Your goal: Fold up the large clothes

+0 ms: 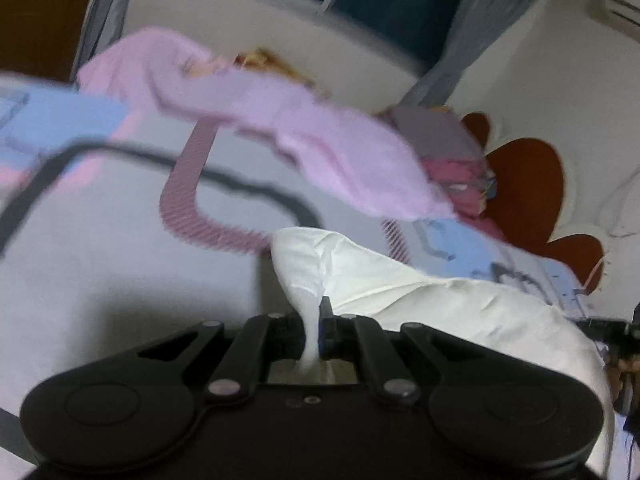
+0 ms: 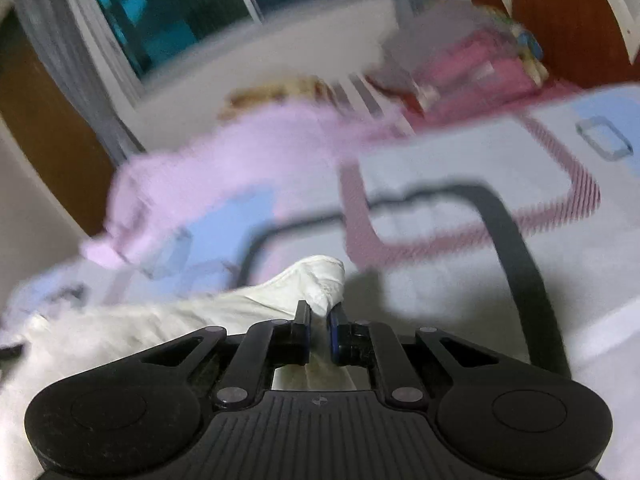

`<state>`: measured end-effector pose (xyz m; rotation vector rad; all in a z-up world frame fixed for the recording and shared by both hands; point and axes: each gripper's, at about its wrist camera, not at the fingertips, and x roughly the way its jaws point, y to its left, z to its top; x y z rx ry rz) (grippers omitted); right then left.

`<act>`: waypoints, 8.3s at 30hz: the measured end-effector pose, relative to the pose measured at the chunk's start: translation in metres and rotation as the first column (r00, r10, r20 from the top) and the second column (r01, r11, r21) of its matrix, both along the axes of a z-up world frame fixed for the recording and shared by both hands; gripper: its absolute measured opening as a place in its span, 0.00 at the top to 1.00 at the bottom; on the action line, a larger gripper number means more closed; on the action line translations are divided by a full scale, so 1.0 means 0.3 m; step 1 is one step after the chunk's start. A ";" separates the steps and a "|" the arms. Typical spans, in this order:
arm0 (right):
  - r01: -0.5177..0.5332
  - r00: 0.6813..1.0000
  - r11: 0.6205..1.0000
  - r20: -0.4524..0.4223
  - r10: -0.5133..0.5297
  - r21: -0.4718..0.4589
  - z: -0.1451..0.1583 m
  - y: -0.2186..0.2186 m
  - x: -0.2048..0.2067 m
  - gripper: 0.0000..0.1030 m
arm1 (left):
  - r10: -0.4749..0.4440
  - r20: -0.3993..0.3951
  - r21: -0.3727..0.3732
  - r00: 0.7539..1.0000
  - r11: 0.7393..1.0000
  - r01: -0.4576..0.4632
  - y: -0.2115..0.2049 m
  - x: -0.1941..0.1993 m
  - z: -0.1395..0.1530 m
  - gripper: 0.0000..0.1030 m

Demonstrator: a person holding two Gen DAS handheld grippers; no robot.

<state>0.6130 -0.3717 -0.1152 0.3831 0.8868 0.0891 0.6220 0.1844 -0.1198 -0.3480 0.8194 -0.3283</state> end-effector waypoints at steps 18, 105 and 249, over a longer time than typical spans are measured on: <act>0.087 0.978 0.990 0.197 -0.064 -0.107 0.174 0.019 -0.240 0.25 | 0.144 0.120 0.046 0.982 0.988 -0.151 0.056 -0.215 0.147 0.45; 0.421 0.895 0.752 -0.095 -0.436 0.508 -0.040 -0.018 -0.819 0.62 | 0.418 -0.135 -0.294 0.898 0.849 -0.439 0.003 -0.721 -0.087 0.74; 0.218 0.976 0.943 -0.081 -0.204 0.250 0.095 -0.243 -1.387 1.00 | -0.316 0.067 0.052 0.947 0.948 0.313 -1.209 -1.213 0.133 0.35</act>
